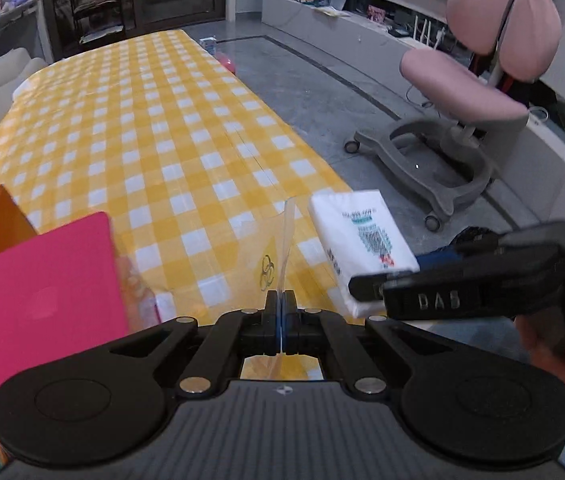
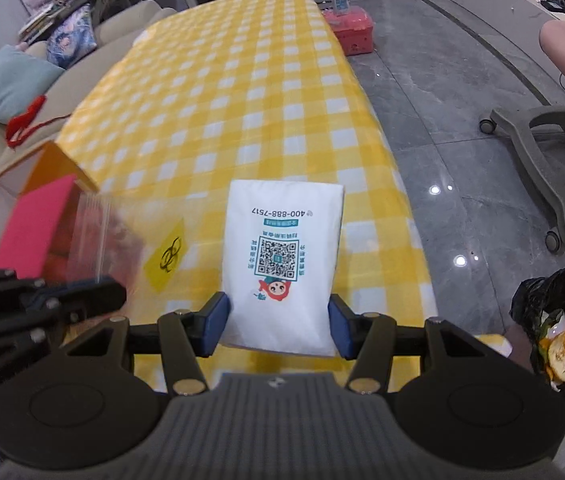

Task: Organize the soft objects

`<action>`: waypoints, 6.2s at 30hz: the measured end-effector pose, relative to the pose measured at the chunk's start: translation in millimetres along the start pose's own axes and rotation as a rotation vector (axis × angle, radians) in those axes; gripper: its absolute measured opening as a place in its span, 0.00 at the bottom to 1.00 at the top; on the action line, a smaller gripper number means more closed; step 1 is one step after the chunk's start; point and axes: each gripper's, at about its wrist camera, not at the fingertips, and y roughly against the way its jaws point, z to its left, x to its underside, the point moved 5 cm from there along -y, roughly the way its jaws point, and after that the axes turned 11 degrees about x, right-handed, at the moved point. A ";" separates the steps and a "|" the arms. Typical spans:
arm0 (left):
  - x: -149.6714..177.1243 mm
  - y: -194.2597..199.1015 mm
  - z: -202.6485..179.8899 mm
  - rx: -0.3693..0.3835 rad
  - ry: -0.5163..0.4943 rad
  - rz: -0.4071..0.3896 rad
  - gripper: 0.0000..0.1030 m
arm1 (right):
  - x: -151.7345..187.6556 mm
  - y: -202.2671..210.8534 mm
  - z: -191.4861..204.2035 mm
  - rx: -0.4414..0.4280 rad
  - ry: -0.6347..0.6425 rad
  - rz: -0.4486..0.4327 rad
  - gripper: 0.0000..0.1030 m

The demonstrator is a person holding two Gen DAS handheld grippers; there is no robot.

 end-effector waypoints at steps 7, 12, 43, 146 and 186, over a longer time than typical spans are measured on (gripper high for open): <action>1.7 47.7 3.3 -0.018 0.015 -0.076 0.00 | 10.9 44.1 24.7 -0.009 0.037 -0.073 0.51; 7.3 85.3 13.4 -0.044 0.032 -0.146 0.00 | 9.9 74.9 45.7 -0.028 0.081 -0.122 0.52; 21.1 135.5 228.1 -0.280 0.286 -0.290 0.00 | -53.7 35.2 325.2 -0.164 0.696 -0.119 0.51; 111.2 129.1 54.8 -0.479 0.125 -0.387 1.00 | 80.6 98.7 136.3 0.177 0.148 -0.530 0.97; 112.8 128.4 59.3 -0.472 0.161 -0.377 1.00 | 81.8 95.1 135.7 0.187 0.154 -0.515 0.97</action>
